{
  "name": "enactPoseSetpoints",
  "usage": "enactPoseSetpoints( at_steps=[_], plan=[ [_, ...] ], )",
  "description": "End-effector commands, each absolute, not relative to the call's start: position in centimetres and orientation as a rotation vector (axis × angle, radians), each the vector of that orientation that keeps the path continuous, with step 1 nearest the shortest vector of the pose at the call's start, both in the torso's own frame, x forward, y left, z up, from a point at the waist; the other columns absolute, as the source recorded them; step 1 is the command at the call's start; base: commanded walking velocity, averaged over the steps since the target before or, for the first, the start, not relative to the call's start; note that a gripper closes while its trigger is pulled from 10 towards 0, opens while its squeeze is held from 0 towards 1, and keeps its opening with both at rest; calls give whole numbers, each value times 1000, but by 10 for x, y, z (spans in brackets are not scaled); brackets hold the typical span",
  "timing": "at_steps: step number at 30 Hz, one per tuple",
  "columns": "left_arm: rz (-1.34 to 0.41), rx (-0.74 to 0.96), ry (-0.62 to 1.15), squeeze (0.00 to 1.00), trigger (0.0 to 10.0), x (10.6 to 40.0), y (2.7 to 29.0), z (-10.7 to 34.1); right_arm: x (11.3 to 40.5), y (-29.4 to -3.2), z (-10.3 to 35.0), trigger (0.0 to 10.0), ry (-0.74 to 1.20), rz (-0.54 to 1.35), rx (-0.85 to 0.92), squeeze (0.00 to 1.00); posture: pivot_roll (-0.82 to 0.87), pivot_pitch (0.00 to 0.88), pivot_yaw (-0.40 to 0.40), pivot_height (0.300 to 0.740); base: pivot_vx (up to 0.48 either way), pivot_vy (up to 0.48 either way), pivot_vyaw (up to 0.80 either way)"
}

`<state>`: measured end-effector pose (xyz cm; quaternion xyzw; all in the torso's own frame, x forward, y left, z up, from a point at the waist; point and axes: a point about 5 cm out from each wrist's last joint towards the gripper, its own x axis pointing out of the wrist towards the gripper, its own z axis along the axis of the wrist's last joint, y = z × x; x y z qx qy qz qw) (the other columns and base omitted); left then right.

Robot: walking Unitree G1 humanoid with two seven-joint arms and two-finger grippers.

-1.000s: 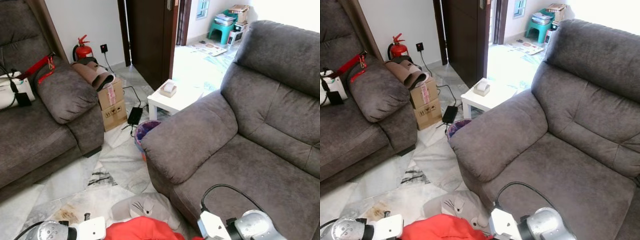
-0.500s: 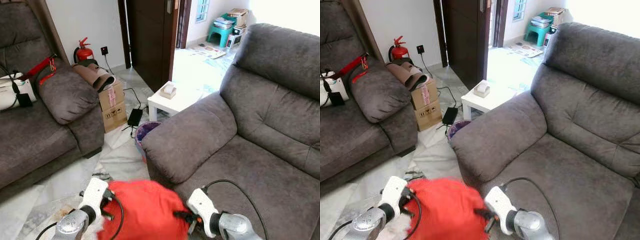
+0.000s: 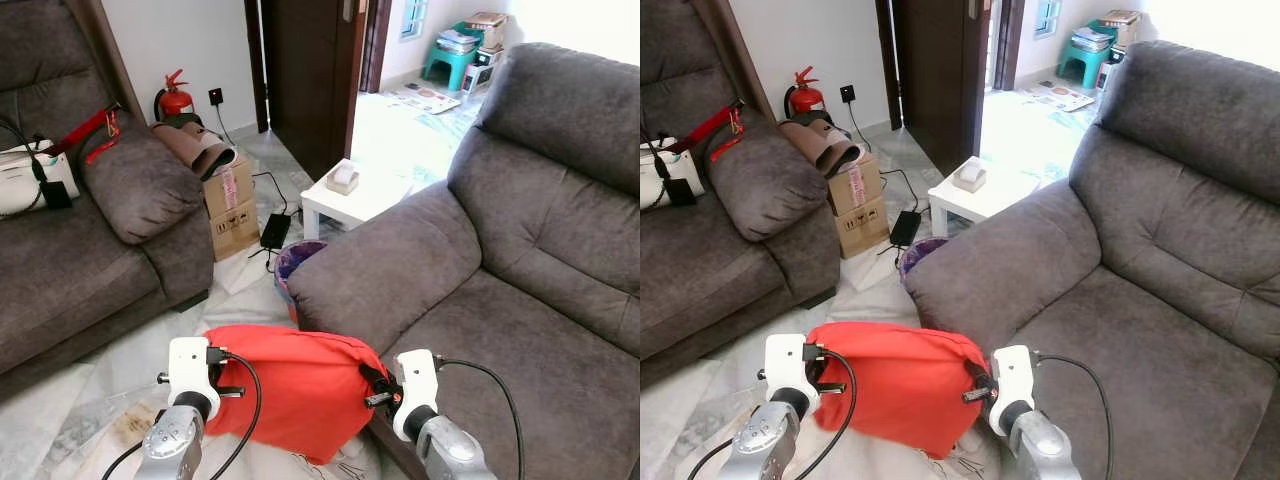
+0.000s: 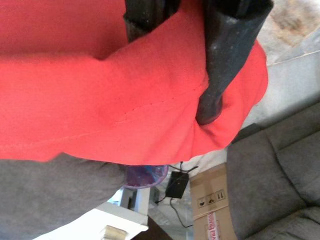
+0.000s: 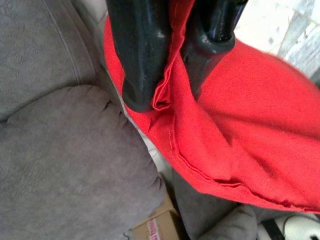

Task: Move the pillow to the sofa from floor

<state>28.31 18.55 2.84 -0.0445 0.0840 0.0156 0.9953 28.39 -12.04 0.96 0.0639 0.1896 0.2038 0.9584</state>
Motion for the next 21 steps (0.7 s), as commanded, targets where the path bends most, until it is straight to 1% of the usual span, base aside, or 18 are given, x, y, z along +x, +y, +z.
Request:
enactPoseSetpoints(
  at_steps=[1,4,11,16,21],
  plan=[
    [56,-82,82,0,10000,289,189,45,290,-127,14,10000,347,347,171,0,93,112,26,740,0,0,-800],
    [58,-81,81,0,10000,289,189,46,291,-126,15,10000,342,366,143,0,92,114,24,740,0,0,-800],
    [87,-102,65,0,10000,289,189,48,291,-124,14,10000,337,370,145,0,92,115,24,740,0,0,-800],
    [90,-92,67,0,10000,288,189,48,292,-121,19,10000,297,394,153,0,90,119,23,740,0,0,-80],
    [92,-124,81,0,10000,287,187,46,293,-121,20,10000,291,397,153,0,91,117,22,740,0,0,0]
  ],
)
